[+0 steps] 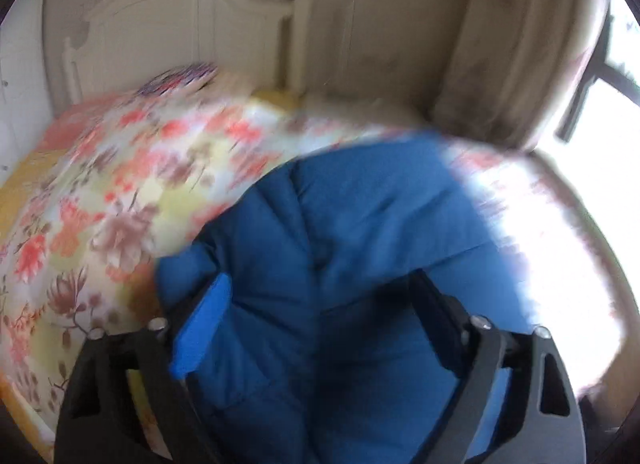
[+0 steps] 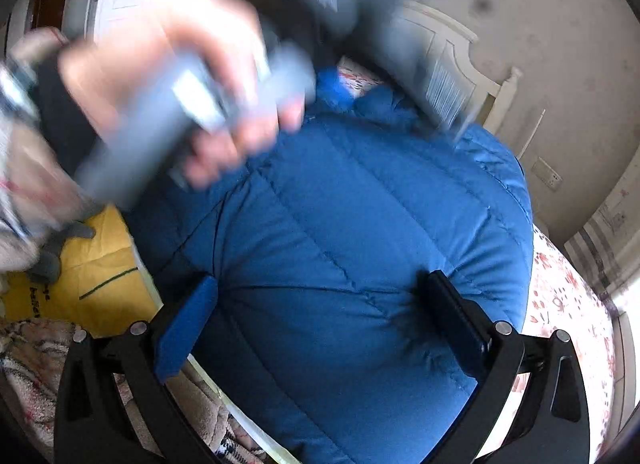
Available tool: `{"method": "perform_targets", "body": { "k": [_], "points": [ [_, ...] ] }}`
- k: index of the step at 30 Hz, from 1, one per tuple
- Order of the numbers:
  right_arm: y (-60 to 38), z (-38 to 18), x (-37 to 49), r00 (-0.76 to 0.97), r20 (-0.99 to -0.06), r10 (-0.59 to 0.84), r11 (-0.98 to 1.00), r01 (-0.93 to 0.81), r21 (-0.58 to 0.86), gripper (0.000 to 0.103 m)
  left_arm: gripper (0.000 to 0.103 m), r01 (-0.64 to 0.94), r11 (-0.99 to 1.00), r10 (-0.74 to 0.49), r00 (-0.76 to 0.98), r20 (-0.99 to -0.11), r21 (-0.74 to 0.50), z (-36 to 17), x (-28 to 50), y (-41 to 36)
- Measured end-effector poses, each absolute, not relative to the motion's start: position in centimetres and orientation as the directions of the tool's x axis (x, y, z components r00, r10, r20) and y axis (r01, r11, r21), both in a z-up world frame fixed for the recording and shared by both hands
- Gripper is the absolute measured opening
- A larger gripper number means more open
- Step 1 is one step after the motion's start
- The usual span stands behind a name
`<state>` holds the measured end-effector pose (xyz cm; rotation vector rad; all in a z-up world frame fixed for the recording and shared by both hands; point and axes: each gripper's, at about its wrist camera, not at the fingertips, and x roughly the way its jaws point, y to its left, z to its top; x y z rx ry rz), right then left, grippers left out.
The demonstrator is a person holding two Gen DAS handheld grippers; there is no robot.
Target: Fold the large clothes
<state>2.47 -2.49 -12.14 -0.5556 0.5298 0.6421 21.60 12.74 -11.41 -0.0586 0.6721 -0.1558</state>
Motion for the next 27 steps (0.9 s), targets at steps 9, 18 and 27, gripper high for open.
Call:
{"method": "perform_targets", "body": {
  "k": [9, 18, 27],
  "points": [
    [-8.8, -5.3, 5.7, 0.604, -0.595, 0.530, 0.659, -0.735, -0.159, 0.076, 0.089, 0.124, 0.985, -0.172, 0.767, -0.618, -0.120, -13.1, 21.1, 14.3],
    [-13.1, -2.6, 23.8, 0.654, -0.580, 0.485, 0.857, -0.487, 0.168, 0.055, 0.090, 0.116, 0.985, -0.168, 0.779, -0.605, -0.125, -13.1, 21.2, 14.2],
    [-4.3, -10.9, 32.2, 0.512, -0.834, 0.207, 0.866, -0.492, -0.087, 0.057, 0.090, 0.096, 0.988, -0.149, 0.777, -0.612, -0.120, -13.3, 21.6, 14.5]
  ]
}}
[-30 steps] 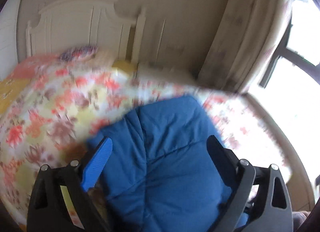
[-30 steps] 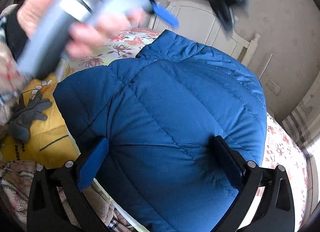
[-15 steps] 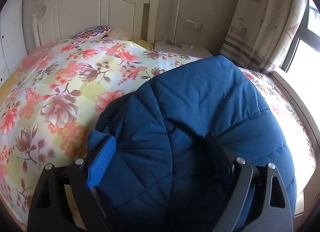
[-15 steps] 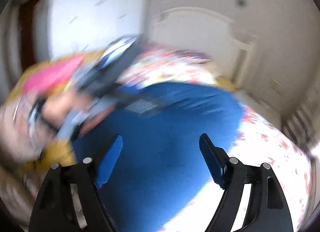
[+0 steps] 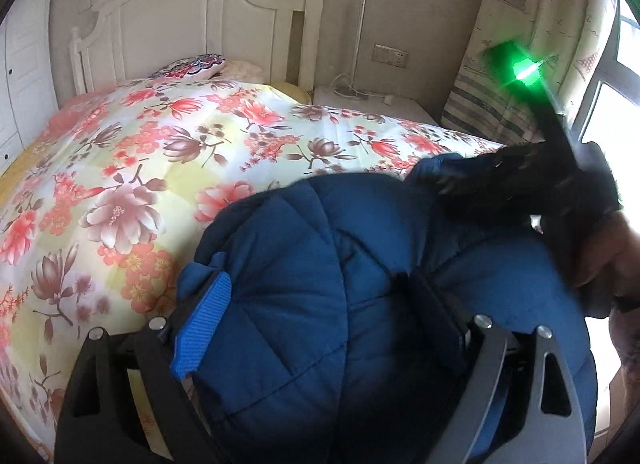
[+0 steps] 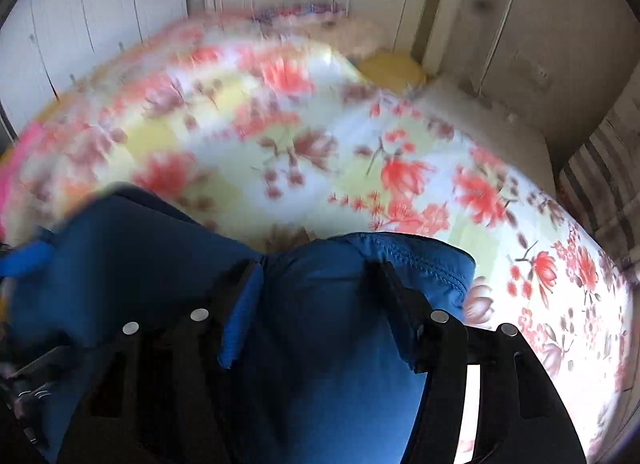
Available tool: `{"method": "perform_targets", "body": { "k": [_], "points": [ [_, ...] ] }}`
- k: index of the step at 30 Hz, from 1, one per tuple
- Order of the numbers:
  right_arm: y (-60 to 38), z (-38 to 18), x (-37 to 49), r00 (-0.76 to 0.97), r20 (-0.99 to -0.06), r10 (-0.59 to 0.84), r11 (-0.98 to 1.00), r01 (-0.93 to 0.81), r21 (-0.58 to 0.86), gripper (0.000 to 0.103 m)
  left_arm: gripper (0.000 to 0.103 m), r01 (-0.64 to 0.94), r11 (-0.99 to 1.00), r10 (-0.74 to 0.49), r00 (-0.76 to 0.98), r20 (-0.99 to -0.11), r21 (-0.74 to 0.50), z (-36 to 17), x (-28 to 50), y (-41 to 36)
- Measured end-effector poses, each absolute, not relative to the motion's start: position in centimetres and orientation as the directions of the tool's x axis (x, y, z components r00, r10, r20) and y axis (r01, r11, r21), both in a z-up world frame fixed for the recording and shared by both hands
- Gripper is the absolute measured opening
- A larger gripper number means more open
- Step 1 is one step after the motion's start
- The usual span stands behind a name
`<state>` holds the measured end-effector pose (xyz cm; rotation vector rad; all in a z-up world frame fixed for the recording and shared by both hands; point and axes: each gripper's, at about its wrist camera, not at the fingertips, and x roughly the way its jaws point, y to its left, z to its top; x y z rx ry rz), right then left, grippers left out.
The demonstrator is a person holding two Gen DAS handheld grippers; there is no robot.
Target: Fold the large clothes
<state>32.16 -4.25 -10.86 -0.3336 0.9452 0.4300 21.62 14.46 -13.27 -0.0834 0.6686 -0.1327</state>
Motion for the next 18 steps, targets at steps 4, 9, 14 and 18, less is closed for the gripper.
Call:
{"method": "perform_targets", "body": {
  "k": [4, 9, 14, 18],
  "points": [
    [-3.6, -9.5, 31.7, 0.526, -0.836, 0.158, 0.853, -0.500, -0.153, 0.058, 0.091, 0.105, 0.983, -0.178, 0.770, -0.613, -0.154, -13.7, 21.9, 15.1],
    [-2.5, -4.8, 29.6, 0.594, -0.752, 0.286, 0.840, -0.533, -0.102, 0.058, 0.092, 0.106, 0.982, -0.182, 0.773, -0.608, -0.158, -13.8, 21.8, 15.1],
    [1.7, -11.0, 30.2, 0.499, -0.850, 0.170, 0.753, -0.622, -0.214, 0.058, 0.092, 0.103, 0.982, -0.177, 0.774, -0.607, -0.155, -13.8, 21.8, 15.1],
    [1.1, -10.8, 30.4, 0.497, -0.848, 0.184, 0.775, -0.604, -0.185, 0.059, 0.092, 0.099, 0.982, -0.180, 0.764, -0.619, -0.162, -13.9, 22.0, 15.2]
  ]
}}
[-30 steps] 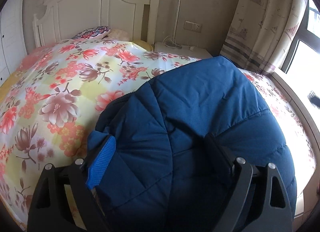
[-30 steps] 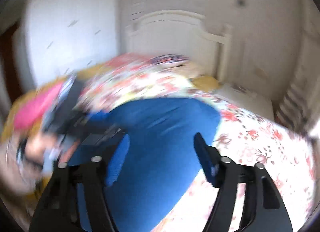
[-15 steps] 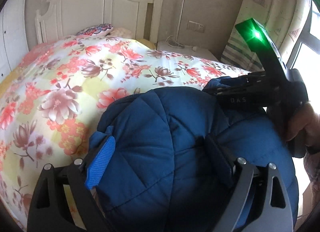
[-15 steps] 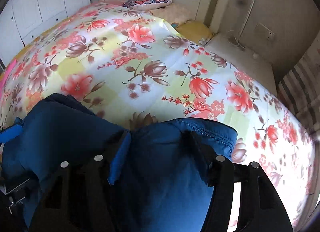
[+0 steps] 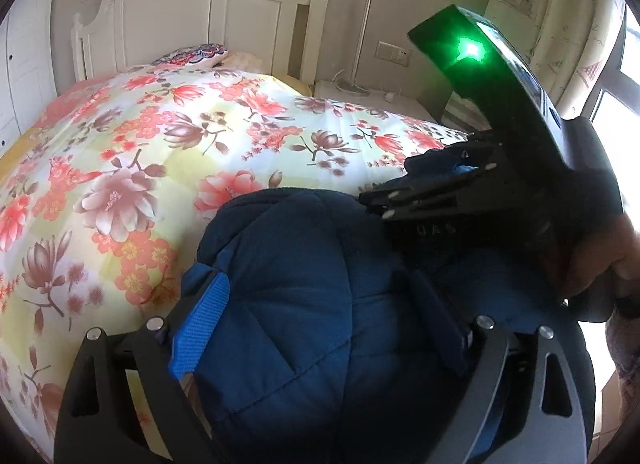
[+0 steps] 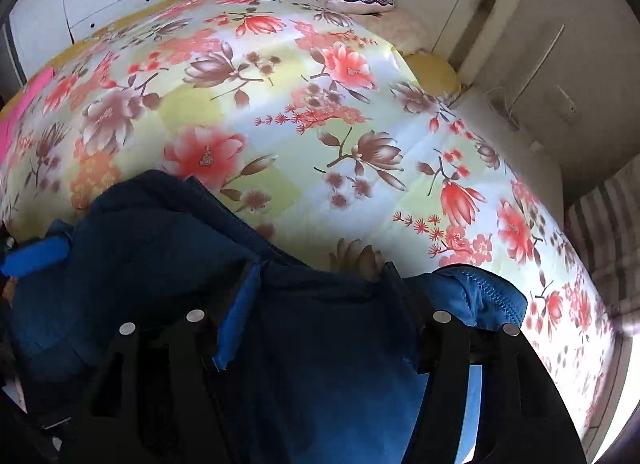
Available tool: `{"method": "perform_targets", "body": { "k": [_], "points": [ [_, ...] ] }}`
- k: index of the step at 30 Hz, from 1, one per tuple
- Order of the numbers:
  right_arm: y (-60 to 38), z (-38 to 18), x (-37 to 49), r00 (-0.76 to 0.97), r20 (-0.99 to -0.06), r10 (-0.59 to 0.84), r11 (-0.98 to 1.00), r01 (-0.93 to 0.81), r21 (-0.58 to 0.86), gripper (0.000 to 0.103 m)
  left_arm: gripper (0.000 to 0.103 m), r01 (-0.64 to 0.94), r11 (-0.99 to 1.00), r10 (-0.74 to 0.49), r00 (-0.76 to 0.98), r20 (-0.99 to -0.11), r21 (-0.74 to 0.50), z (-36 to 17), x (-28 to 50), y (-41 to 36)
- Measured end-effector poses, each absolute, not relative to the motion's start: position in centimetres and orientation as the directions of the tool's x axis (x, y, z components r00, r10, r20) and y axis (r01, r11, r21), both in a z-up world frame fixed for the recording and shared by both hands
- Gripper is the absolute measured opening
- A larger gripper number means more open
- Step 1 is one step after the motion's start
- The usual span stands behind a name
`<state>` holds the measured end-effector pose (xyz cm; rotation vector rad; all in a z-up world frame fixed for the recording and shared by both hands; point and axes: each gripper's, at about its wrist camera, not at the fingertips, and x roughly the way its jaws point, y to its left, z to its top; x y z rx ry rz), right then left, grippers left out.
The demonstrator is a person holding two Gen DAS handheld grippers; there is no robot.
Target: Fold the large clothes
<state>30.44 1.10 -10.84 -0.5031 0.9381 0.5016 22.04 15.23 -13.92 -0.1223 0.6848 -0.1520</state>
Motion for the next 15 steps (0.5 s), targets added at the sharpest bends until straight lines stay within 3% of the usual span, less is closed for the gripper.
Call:
{"method": "perform_targets", "body": {
  "k": [3, 8, 10, 12, 15],
  "points": [
    [0.2, -9.1, 28.7, 0.548, -0.814, 0.194, 0.781, -0.588, -0.210, 0.059, 0.092, 0.101, 0.986, -0.163, 0.765, -0.623, -0.134, -13.8, 21.8, 14.9],
    [-4.3, -4.1, 24.0, 0.611, -0.717, 0.337, 0.821, -0.563, -0.094, 0.064, 0.095, 0.073, 0.991, -0.124, 0.779, -0.615, -0.108, -13.6, 19.9, 15.4],
    [-5.1, -4.6, 22.6, 0.640, -0.709, 0.296, 0.821, -0.550, -0.154, 0.070, 0.101, 0.056, 0.991, -0.119, 0.785, -0.608, -0.121, -13.7, 18.9, 16.0],
    [-5.2, -7.9, 23.4, 0.617, -0.760, 0.203, 0.820, -0.532, -0.213, 0.074, 0.101, 0.048, 0.984, -0.145, 0.781, -0.608, -0.173, -14.3, 18.3, 16.9],
    [-6.8, -10.6, 25.3, 0.556, -0.782, 0.283, 0.852, -0.519, -0.061, 0.081, 0.101, 0.042, 0.970, -0.189, 0.753, -0.631, -0.240, -14.9, 18.9, 17.8]
  ]
}}
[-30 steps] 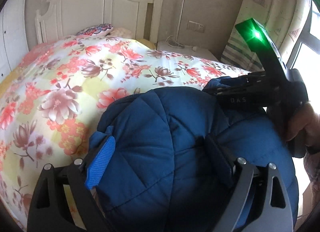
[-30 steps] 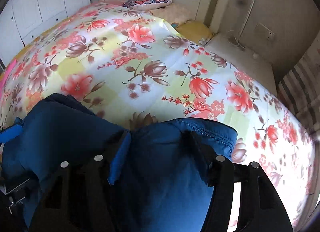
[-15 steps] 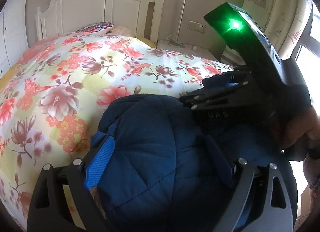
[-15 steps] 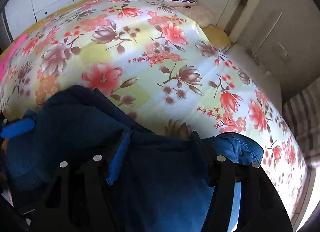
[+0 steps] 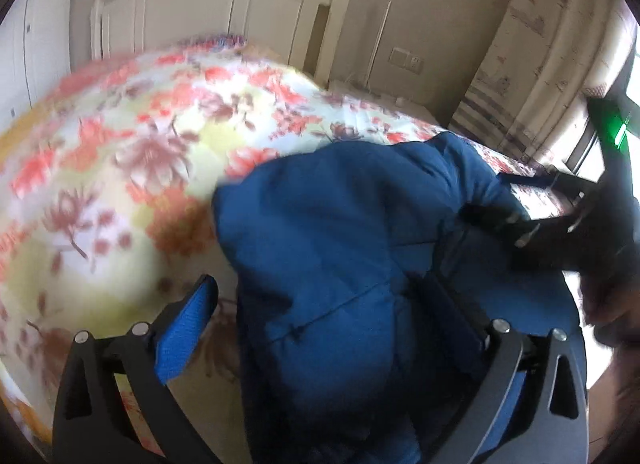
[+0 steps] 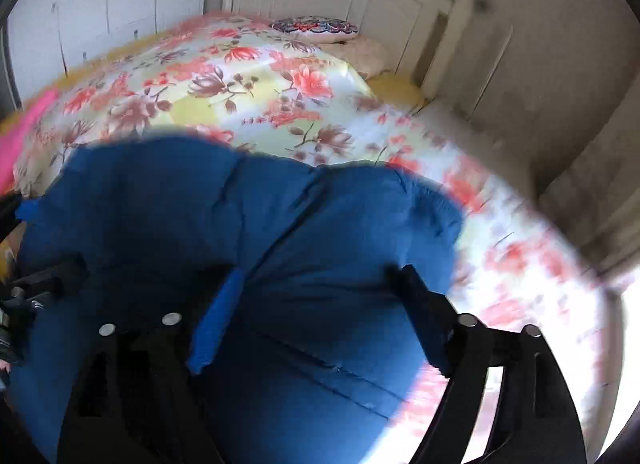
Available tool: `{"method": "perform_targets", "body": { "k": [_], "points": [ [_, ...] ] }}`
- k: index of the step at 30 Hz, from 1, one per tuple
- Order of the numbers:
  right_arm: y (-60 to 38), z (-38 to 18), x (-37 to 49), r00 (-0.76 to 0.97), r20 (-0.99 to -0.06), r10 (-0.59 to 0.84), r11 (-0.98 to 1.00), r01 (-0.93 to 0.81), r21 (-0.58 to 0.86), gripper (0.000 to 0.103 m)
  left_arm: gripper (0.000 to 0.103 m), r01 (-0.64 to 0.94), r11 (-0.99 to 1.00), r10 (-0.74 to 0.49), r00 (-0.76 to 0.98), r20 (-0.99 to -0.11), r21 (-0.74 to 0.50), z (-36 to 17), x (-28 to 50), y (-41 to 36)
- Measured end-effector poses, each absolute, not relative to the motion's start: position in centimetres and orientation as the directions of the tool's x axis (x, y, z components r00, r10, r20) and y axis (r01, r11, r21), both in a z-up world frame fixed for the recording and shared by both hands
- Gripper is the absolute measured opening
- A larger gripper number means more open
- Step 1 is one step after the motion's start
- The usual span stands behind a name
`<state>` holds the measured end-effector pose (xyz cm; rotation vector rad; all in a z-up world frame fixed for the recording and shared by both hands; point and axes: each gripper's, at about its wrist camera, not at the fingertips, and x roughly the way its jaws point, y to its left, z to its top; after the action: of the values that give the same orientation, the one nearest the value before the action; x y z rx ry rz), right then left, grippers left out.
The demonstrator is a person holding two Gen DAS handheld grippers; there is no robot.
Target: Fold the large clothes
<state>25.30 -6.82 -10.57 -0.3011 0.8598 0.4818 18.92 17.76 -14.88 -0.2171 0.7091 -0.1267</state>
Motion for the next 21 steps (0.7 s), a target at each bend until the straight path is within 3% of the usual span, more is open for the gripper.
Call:
{"method": "perform_targets", "body": {
  "k": [5, 9, 13, 17, 21],
  "points": [
    [-5.3, -8.7, 25.1, 0.544, -0.814, 0.205, 0.828, -0.539, -0.152, 0.078, 0.101, 0.015, 0.984, -0.125, 0.770, -0.625, -0.179, -14.4, 17.4, 17.2],
    [-2.9, -6.2, 24.0, 0.532, -0.788, 0.310, 0.787, -0.609, -0.102, 0.074, 0.101, -0.011, 0.986, -0.092, 0.799, -0.594, -0.168, -14.4, 14.8, 17.6],
    [3.2, -6.0, 22.6, 0.508, -0.791, 0.341, 0.677, -0.716, -0.168, 0.073, 0.101, -0.009, 0.983, -0.104, 0.791, -0.603, -0.182, -14.9, 13.0, 18.5],
    [9.4, -10.3, 22.9, 0.485, -0.851, 0.201, 0.581, -0.759, -0.295, 0.071, 0.101, -0.008, 0.982, -0.110, 0.789, -0.604, -0.190, -15.5, 12.4, 18.9],
    [10.3, -10.5, 22.9, 0.501, -0.851, 0.157, 0.572, -0.748, -0.336, 0.071, 0.101, -0.011, 0.981, -0.111, 0.789, -0.605, -0.195, -16.3, 12.6, 19.4]
  ]
}}
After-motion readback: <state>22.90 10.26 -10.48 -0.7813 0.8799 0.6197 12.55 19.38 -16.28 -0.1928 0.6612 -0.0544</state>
